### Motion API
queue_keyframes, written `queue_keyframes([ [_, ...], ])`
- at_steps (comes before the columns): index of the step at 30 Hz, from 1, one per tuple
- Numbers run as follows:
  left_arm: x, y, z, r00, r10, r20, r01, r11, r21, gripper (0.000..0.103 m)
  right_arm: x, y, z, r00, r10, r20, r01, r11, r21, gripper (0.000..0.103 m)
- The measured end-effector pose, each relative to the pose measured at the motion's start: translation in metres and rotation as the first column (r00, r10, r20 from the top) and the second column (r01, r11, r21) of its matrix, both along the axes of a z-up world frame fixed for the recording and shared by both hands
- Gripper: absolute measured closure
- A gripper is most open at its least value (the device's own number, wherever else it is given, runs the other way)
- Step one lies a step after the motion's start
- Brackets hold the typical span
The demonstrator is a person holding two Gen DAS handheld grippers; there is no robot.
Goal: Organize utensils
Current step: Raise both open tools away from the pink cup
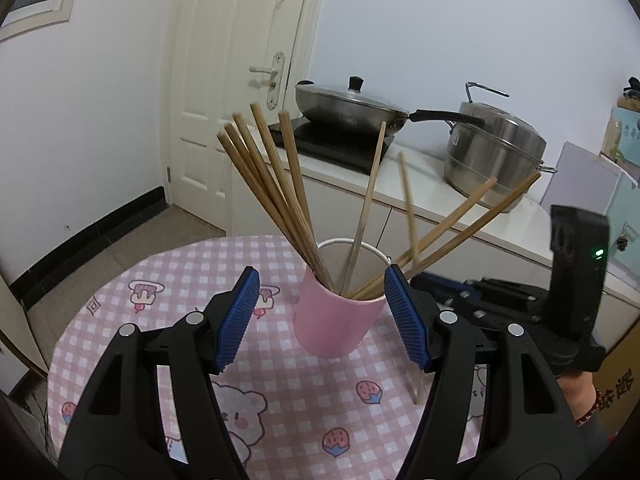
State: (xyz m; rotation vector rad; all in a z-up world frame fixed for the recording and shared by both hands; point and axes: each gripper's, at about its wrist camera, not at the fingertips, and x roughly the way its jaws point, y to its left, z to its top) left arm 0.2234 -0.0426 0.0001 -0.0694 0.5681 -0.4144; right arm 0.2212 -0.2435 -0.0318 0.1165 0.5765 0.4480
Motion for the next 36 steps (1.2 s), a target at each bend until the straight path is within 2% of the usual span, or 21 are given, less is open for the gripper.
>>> queue_keyframes([
  [3, -0.001, 0.000, -0.002, 1.000, -0.001, -0.001, 0.001, 1.000, 0.000, 0.038, -0.015, -0.008, 0.014, 0.997, -0.020, 0.076, 0.016, 0.999, 0.051, 0.098],
  [6, 0.000, 0.002, -0.002, 1.000, 0.003, -0.009, -0.003, 1.000, -0.013, 0.038, -0.036, -0.013, 0.036, 0.973, -0.062, 0.222, 0.043, 0.995, 0.091, 0.098],
  [8, 0.001, 0.002, -0.002, 1.000, 0.001, -0.015, -0.002, 1.000, -0.023, 0.038, -0.050, -0.013, 0.050, 0.936, -0.098, 0.339, 0.064, 0.992, 0.110, 0.098],
  [10, 0.001, 0.003, -0.003, 1.000, 0.002, -0.016, -0.003, 1.000, -0.024, 0.038, -0.061, -0.011, 0.061, 0.883, -0.131, 0.451, 0.076, 0.987, 0.138, 0.098],
  [13, 0.001, 0.004, -0.004, 1.000, 0.006, -0.018, -0.007, 1.000, -0.023, 0.038, -0.066, -0.004, 0.066, 0.817, -0.150, 0.557, 0.071, 0.984, 0.162, 0.098],
  [14, 0.002, 0.005, -0.003, 1.000, 0.008, -0.020, -0.009, 1.000, -0.024, 0.038, -0.064, 0.001, 0.066, 0.782, -0.157, 0.603, 0.081, 0.985, 0.151, 0.098],
  [17, 0.004, 0.006, -0.005, 1.000, 0.015, -0.027, -0.016, 0.999, -0.031, 0.038, -0.050, 0.006, 0.061, 0.753, -0.153, 0.640, 0.065, 0.985, 0.158, 0.098],
  [20, 0.008, 0.009, -0.007, 0.999, 0.029, -0.032, -0.030, 0.999, -0.037, 0.038, -0.035, 0.007, 0.054, 0.751, -0.150, 0.643, 0.059, 0.985, 0.161, 0.098],
  [27, 0.014, 0.014, -0.018, 0.998, 0.030, -0.055, -0.033, 0.998, -0.056, 0.038, -0.033, 0.010, 0.051, 0.697, -0.142, 0.703, 0.065, 0.989, 0.136, 0.098],
  [33, 0.018, 0.018, -0.027, 0.996, 0.033, -0.081, -0.039, 0.997, -0.073, 0.038, -0.037, -0.004, 0.049, 0.714, -0.166, 0.680, 0.016, 0.975, 0.222, 0.098],
  [36, 0.016, 0.018, -0.028, 0.997, 0.030, -0.075, -0.036, 0.997, -0.069, 0.038, -0.047, -0.008, 0.051, 0.703, -0.188, 0.685, 0.010, 0.967, 0.255, 0.098],
])
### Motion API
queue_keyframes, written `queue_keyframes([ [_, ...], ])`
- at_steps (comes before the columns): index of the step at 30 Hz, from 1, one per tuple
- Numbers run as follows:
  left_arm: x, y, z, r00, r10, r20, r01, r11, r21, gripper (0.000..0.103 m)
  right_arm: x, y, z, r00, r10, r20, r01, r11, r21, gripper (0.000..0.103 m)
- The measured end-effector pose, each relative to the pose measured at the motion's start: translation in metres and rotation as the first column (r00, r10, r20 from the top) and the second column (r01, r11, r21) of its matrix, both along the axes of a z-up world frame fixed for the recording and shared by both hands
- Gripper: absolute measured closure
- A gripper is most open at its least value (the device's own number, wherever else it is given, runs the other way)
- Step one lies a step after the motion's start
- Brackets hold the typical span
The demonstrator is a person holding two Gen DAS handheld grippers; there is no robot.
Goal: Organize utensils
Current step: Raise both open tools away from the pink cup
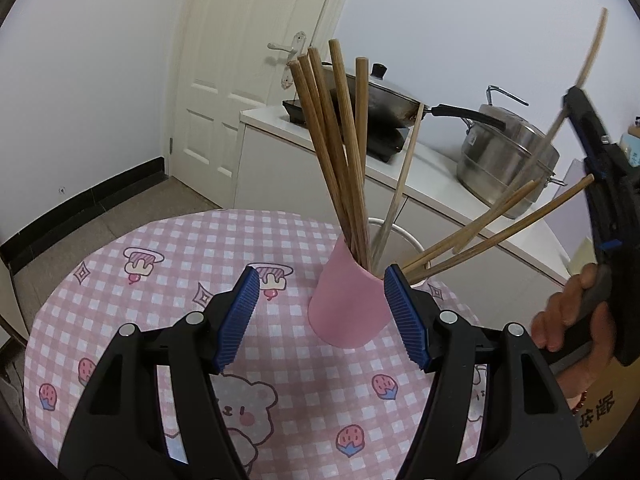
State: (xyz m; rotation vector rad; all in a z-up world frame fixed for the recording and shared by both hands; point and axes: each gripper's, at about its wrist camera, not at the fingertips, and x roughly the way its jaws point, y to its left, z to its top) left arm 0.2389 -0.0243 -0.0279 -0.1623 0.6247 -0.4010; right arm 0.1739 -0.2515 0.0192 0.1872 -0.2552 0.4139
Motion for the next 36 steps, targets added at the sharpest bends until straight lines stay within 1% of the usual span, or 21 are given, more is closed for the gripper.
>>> queue_keyframes([
  [1, -0.001, 0.000, 0.000, 1.000, 0.000, 0.004, 0.000, 1.000, 0.003, 0.038, -0.003, 0.000, 0.003, 1.000, 0.001, 0.009, -0.001, 1.000, 0.003, 0.098],
  [3, 0.000, 0.000, 0.001, 1.000, 0.001, 0.003, -0.001, 1.000, -0.004, 0.038, -0.009, 0.008, 0.010, 0.999, -0.010, 0.037, 0.011, 1.000, -0.023, 0.098],
  [7, 0.002, 0.002, 0.003, 1.000, 0.007, 0.007, -0.007, 1.000, -0.023, 0.038, -0.006, 0.033, 0.016, 0.999, -0.023, 0.043, 0.026, 0.996, -0.081, 0.098],
  [10, 0.002, 0.004, 0.002, 1.000, 0.016, 0.010, -0.015, 1.000, -0.015, 0.038, -0.001, 0.057, 0.007, 0.998, -0.044, 0.035, 0.048, 0.988, -0.144, 0.098],
  [13, 0.005, 0.008, -0.003, 1.000, 0.016, -0.008, -0.016, 0.999, -0.031, 0.038, 0.005, 0.076, -0.007, 0.998, -0.067, 0.018, 0.070, 0.974, -0.214, 0.098],
  [18, 0.011, 0.010, -0.011, 0.999, 0.018, -0.034, -0.019, 0.999, -0.036, 0.038, 0.013, 0.088, -0.026, 0.994, -0.106, -0.014, 0.097, 0.953, -0.287, 0.098],
  [22, 0.014, 0.010, -0.017, 0.999, 0.008, -0.054, -0.010, 0.999, -0.048, 0.038, 0.015, 0.085, -0.032, 0.992, -0.121, -0.040, 0.103, 0.948, -0.301, 0.098],
  [24, 0.014, 0.009, -0.019, 0.998, 0.004, -0.059, -0.007, 0.999, -0.042, 0.038, 0.017, 0.082, -0.035, 0.990, -0.127, -0.060, 0.103, 0.947, -0.304, 0.098],
  [27, 0.013, 0.008, -0.021, 0.998, -0.003, -0.069, 0.001, 0.999, -0.032, 0.038, 0.019, 0.080, -0.042, 0.986, -0.130, -0.108, 0.091, 0.945, -0.314, 0.098],
  [31, 0.009, 0.008, -0.022, 0.997, -0.015, -0.072, 0.014, 1.000, -0.013, 0.038, 0.013, 0.086, -0.053, 0.979, -0.142, -0.144, 0.085, 0.936, -0.342, 0.098],
  [33, 0.007, 0.009, -0.024, 0.997, -0.019, -0.077, 0.018, 1.000, -0.017, 0.038, 0.007, 0.089, -0.055, 0.976, -0.150, -0.156, 0.087, 0.932, -0.353, 0.097],
  [34, 0.006, 0.009, -0.025, 0.997, -0.020, -0.079, 0.018, 1.000, -0.018, 0.036, 0.004, 0.090, -0.056, 0.974, -0.158, -0.163, 0.091, 0.929, -0.359, 0.096],
  [36, 0.004, 0.009, -0.026, 0.996, -0.017, -0.087, 0.016, 1.000, -0.012, 0.034, 0.003, 0.091, -0.057, 0.971, -0.162, -0.174, 0.090, 0.929, -0.358, 0.086],
])
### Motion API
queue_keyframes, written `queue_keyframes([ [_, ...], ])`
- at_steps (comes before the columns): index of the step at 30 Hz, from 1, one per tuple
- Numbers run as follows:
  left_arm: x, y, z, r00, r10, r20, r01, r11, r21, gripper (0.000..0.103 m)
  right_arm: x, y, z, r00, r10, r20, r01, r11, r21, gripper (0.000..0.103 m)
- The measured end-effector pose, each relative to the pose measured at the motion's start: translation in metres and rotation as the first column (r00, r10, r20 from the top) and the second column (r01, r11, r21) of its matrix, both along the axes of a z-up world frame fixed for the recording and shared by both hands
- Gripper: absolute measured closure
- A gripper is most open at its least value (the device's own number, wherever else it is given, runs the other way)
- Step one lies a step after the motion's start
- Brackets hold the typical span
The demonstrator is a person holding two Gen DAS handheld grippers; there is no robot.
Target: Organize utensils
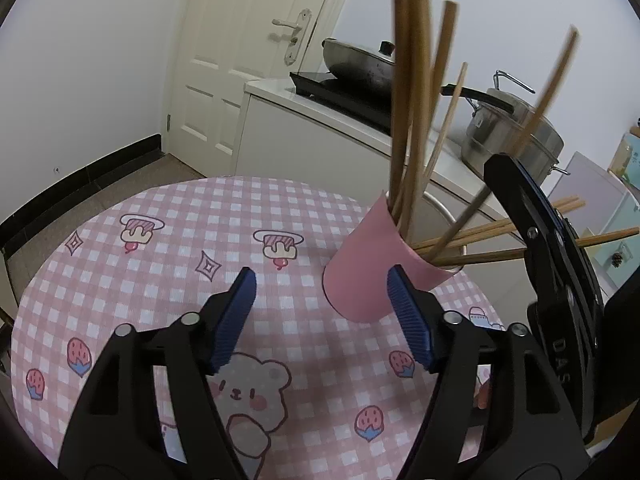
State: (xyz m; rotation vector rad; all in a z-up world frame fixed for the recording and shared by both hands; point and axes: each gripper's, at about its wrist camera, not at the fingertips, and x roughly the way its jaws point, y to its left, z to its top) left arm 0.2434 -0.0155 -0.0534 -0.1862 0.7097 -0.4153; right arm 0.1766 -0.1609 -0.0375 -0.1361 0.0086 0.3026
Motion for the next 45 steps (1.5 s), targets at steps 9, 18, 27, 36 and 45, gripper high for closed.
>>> queue_keyframes([
  [9, 0.012, 0.000, -0.001, 1.000, 0.021, -0.022, -0.021, 0.999, -0.026, 0.034, 0.012, -0.005, 0.016, 0.999, -0.008, -0.053, 0.011, 0.998, 0.066, 0.079],
  [18, 0.016, 0.012, 0.004, 0.999, 0.048, -0.006, -0.048, 0.998, -0.042, 0.034, 0.005, -0.003, 0.046, 0.999, -0.018, -0.036, 0.022, 0.993, 0.116, 0.061],
  [27, -0.003, 0.010, 0.019, 0.995, 0.058, 0.079, -0.058, 0.998, -0.007, 0.025, -0.014, -0.021, 0.067, 0.991, -0.095, -0.096, 0.110, 0.981, 0.159, 0.047],
  [36, -0.015, 0.007, 0.028, 0.990, 0.092, 0.109, -0.092, 0.996, -0.003, 0.023, -0.038, -0.040, 0.076, 0.989, -0.126, -0.081, 0.139, 0.975, 0.174, 0.038],
  [45, -0.057, 0.004, 0.043, 0.966, 0.127, 0.227, -0.138, 0.990, 0.034, 0.015, -0.063, -0.047, 0.055, 0.955, -0.241, -0.171, 0.258, 0.963, 0.082, 0.019],
])
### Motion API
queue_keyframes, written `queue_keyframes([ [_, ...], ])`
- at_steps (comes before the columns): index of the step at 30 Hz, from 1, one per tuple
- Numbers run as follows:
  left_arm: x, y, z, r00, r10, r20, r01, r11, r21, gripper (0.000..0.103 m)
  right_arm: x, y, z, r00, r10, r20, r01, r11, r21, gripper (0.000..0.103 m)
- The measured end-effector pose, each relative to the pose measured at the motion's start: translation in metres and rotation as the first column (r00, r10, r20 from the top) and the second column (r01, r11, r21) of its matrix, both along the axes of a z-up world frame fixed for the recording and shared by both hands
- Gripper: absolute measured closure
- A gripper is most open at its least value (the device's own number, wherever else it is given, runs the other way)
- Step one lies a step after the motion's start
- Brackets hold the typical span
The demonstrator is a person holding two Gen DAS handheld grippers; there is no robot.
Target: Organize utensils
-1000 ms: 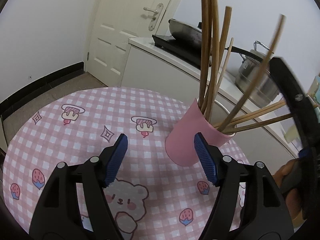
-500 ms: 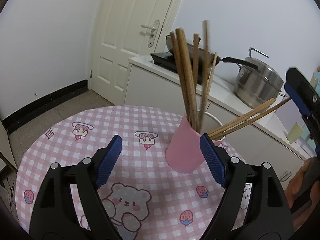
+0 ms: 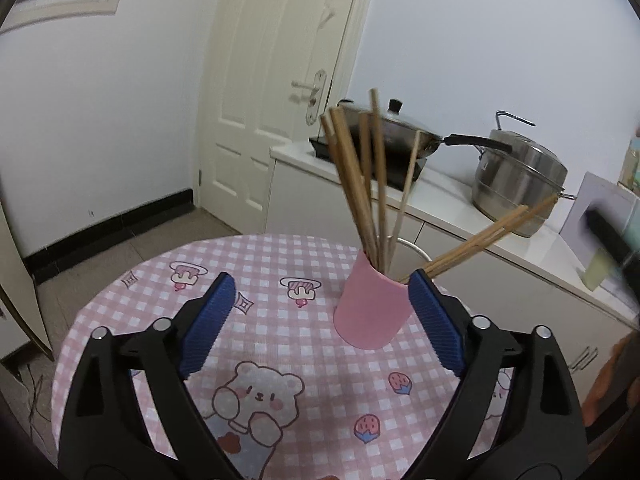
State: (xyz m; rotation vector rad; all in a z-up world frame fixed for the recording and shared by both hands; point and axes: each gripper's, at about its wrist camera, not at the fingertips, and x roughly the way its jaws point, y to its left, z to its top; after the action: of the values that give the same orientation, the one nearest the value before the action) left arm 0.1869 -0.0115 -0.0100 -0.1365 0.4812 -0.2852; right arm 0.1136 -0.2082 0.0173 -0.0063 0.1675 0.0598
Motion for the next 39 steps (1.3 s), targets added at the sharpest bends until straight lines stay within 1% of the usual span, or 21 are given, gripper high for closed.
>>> queue_keyframes([
  [2, -0.010, -0.001, 0.000, 1.000, 0.009, 0.024, -0.010, 1.000, 0.011, 0.012, 0.000, -0.004, -0.018, 0.998, 0.011, -0.069, -0.008, 0.999, 0.032, 0.019],
  [4, -0.021, -0.003, -0.001, 0.999, 0.019, 0.044, -0.020, 1.000, 0.022, 0.012, -0.001, -0.007, -0.030, 0.993, 0.015, -0.115, -0.007, 0.998, 0.067, 0.018],
  [5, -0.025, -0.004, -0.001, 0.998, 0.022, 0.050, -0.024, 0.999, 0.033, 0.012, -0.002, -0.009, -0.036, 0.992, 0.021, -0.126, -0.010, 0.996, 0.088, 0.018],
  [7, -0.035, -0.006, -0.001, 0.998, 0.020, 0.063, -0.023, 0.998, 0.062, 0.012, -0.006, -0.007, -0.044, 0.991, 0.013, -0.137, -0.002, 0.997, 0.083, 0.018],
  [10, -0.050, -0.003, 0.001, 0.993, 0.055, 0.100, -0.062, 0.996, 0.067, 0.010, -0.013, 0.000, -0.045, 0.991, 0.018, -0.130, -0.009, 0.998, 0.067, 0.014],
  [12, -0.064, 0.000, 0.004, 0.989, 0.075, 0.126, -0.084, 0.994, 0.067, 0.009, -0.019, 0.002, -0.041, 0.993, 0.016, -0.116, -0.007, 0.997, 0.072, 0.010],
  [15, -0.082, 0.003, 0.008, 0.979, 0.114, 0.170, -0.129, 0.989, 0.076, 0.008, -0.029, 0.005, -0.036, 0.995, 0.032, -0.099, -0.024, 0.997, 0.079, 0.008],
  [19, -0.110, 0.006, 0.013, 0.966, 0.114, 0.230, -0.135, 0.988, 0.079, 0.006, -0.045, 0.010, -0.033, 0.995, 0.044, -0.085, -0.039, 0.997, 0.060, 0.008],
  [22, -0.129, 0.005, 0.017, 0.957, 0.113, 0.267, -0.146, 0.984, 0.106, 0.006, -0.059, 0.014, -0.031, 0.996, 0.041, -0.079, -0.039, 0.999, 0.026, 0.008],
  [28, -0.150, 0.001, 0.027, 0.948, 0.079, 0.307, -0.119, 0.986, 0.114, 0.006, -0.083, 0.019, -0.024, 0.998, 0.011, -0.055, -0.012, 1.000, -0.024, 0.008],
  [31, -0.155, 0.000, 0.033, 0.948, 0.080, 0.307, -0.117, 0.988, 0.105, 0.006, -0.092, 0.016, -0.020, 0.999, 0.022, -0.039, -0.022, 1.000, 0.000, 0.008],
  [33, -0.159, -0.001, 0.036, 0.944, 0.095, 0.317, -0.135, 0.985, 0.104, 0.006, -0.097, 0.014, -0.017, 0.999, 0.032, -0.032, -0.032, 0.999, 0.018, 0.008],
  [37, -0.168, -0.006, 0.041, 0.939, 0.094, 0.332, -0.139, 0.984, 0.112, 0.006, -0.103, 0.017, -0.012, 0.999, 0.031, -0.016, -0.031, 1.000, 0.007, 0.008],
  [39, -0.173, -0.007, 0.043, 0.930, 0.110, 0.352, -0.159, 0.981, 0.112, 0.006, -0.105, 0.017, -0.011, 1.000, 0.025, -0.012, -0.025, 1.000, 0.006, 0.008],
])
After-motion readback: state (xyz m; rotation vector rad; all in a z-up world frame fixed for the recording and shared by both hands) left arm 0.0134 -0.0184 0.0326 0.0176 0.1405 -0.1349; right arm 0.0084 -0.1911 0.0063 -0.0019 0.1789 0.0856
